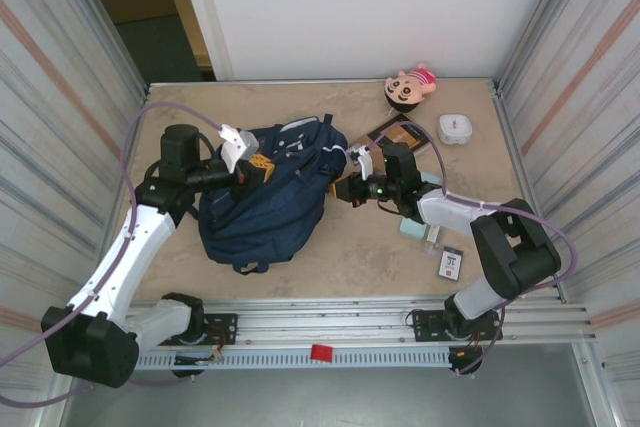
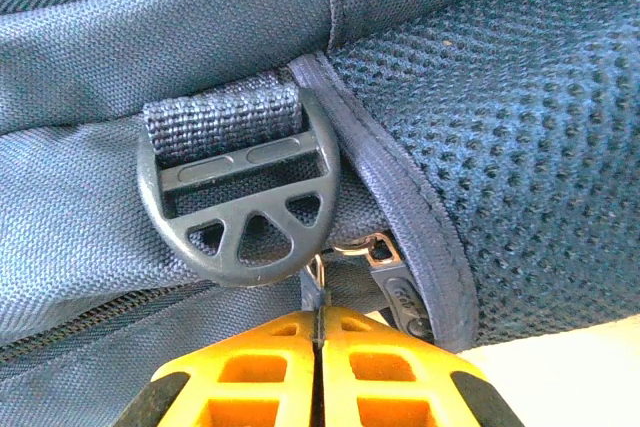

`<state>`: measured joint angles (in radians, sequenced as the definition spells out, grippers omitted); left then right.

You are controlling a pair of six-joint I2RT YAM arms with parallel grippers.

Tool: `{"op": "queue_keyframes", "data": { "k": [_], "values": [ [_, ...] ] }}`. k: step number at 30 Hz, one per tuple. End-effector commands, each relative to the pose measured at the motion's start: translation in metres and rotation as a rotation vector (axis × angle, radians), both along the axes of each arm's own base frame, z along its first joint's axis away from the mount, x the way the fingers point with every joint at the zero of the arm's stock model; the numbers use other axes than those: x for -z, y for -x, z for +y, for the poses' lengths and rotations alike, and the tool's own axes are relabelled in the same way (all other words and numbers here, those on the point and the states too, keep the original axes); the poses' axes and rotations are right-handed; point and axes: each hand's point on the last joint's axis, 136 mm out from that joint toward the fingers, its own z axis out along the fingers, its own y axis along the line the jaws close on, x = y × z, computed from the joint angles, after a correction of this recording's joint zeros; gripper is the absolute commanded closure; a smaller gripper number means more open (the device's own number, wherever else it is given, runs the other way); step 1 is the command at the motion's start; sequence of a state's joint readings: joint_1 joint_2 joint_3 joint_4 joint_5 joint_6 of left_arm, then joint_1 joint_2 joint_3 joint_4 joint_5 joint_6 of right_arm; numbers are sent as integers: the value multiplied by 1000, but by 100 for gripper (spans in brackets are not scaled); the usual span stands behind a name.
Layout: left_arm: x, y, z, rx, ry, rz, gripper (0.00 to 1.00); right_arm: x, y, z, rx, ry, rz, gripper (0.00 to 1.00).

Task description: Pack books, pencil case, and school supplies into a backpack

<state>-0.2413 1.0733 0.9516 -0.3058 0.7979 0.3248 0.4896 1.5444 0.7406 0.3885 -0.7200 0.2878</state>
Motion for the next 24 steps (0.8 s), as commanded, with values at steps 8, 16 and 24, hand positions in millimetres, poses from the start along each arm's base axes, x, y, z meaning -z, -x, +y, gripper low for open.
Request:
{"op": "queue_keyframes", "data": {
  "k": [8,16,24],
  "values": [
    [-53,2,-1,6,92,-181,100,-23,10,7,-55,-47,12,86],
    [-57,12,-6,74,113,-174,100,-14,-16,-6,29,-19,20,55],
    [-59,16,-8,112,135,-160,100,-21,-19,2,-3,-38,-7,47]
  ]
}}
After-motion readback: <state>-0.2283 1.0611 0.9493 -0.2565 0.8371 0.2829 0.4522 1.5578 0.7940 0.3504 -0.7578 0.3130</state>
